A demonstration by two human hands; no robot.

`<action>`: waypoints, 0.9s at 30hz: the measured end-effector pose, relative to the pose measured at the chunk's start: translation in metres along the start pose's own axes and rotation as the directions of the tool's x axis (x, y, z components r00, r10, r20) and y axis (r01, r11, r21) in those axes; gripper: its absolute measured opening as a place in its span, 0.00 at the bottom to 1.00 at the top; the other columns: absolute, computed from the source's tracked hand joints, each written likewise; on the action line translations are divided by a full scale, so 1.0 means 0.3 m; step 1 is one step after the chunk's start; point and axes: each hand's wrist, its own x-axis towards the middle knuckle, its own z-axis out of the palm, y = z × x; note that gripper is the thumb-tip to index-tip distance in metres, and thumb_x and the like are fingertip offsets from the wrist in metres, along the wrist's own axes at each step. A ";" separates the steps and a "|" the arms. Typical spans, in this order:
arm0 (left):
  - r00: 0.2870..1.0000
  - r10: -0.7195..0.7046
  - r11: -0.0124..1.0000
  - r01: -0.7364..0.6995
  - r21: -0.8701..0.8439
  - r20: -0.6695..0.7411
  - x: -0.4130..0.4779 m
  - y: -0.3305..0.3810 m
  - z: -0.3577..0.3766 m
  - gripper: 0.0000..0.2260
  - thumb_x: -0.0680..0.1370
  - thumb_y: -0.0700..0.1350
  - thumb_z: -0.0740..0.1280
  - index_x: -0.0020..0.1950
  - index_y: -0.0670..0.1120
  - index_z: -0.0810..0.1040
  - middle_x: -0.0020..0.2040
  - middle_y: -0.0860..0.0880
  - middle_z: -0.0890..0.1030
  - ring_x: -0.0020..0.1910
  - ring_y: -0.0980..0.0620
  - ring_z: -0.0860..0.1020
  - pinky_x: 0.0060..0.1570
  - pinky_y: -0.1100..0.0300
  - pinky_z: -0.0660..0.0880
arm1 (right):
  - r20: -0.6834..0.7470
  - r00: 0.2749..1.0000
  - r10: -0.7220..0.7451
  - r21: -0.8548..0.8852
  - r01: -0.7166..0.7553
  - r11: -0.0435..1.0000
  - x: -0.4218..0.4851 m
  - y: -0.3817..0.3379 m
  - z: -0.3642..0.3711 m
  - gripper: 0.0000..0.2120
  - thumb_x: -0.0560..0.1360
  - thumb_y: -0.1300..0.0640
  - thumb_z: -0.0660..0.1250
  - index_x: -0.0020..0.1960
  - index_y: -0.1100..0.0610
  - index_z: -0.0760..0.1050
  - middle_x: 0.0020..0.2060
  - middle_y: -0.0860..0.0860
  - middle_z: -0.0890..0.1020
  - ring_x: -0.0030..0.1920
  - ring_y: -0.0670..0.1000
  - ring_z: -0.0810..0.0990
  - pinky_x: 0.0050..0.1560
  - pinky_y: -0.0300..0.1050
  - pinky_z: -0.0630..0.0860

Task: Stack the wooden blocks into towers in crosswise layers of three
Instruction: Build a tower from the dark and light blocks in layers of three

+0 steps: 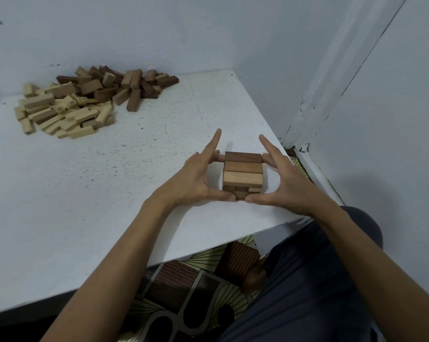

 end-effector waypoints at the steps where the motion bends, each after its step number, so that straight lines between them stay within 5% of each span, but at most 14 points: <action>1: 1.000 -0.002 1.000 0.002 -0.012 0.002 -0.001 0.002 -0.001 0.59 0.64 0.62 0.77 0.79 0.61 0.36 0.71 0.55 0.73 0.76 0.56 0.61 0.76 0.44 0.55 | 0.002 1.000 0.000 0.006 0.000 1.000 0.001 -0.001 0.000 0.60 0.64 0.46 0.81 0.80 0.41 0.42 0.61 0.24 0.60 0.73 0.43 0.61 0.73 0.50 0.61; 8: 1.000 -0.003 0.999 0.002 -0.051 -0.004 -0.001 0.008 -0.002 0.58 0.65 0.54 0.78 0.80 0.56 0.38 0.69 0.53 0.75 0.74 0.56 0.65 0.76 0.53 0.55 | 0.007 1.000 0.011 0.041 -0.011 0.999 0.001 -0.003 -0.001 0.59 0.64 0.45 0.81 0.80 0.40 0.43 0.67 0.38 0.67 0.74 0.45 0.62 0.74 0.55 0.61; 13: 1.000 -0.002 0.999 0.002 -0.040 -0.001 -0.001 0.015 -0.009 0.58 0.65 0.53 0.79 0.80 0.57 0.38 0.68 0.56 0.74 0.73 0.58 0.65 0.74 0.57 0.55 | 0.014 1.000 0.015 0.045 -0.016 0.999 0.000 -0.007 -0.007 0.59 0.63 0.42 0.81 0.79 0.38 0.42 0.67 0.34 0.66 0.74 0.45 0.62 0.74 0.58 0.62; 17: 1.000 0.005 1.000 -0.005 -0.021 -0.028 -0.003 0.025 -0.023 0.58 0.68 0.49 0.80 0.80 0.57 0.38 0.66 0.64 0.72 0.71 0.63 0.64 0.71 0.61 0.54 | -0.002 1.000 -0.004 0.038 0.004 0.999 -0.002 -0.019 -0.028 0.59 0.61 0.37 0.77 0.80 0.40 0.43 0.68 0.31 0.69 0.73 0.40 0.61 0.73 0.49 0.59; 27: 0.999 0.017 1.000 -0.017 -0.019 -0.045 -0.003 0.039 -0.028 0.56 0.68 0.53 0.79 0.81 0.57 0.39 0.68 0.59 0.75 0.73 0.60 0.65 0.74 0.56 0.56 | 0.011 1.000 0.011 0.023 -0.011 1.000 0.002 -0.038 -0.039 0.57 0.61 0.38 0.76 0.80 0.42 0.45 0.64 0.33 0.70 0.70 0.38 0.63 0.68 0.42 0.58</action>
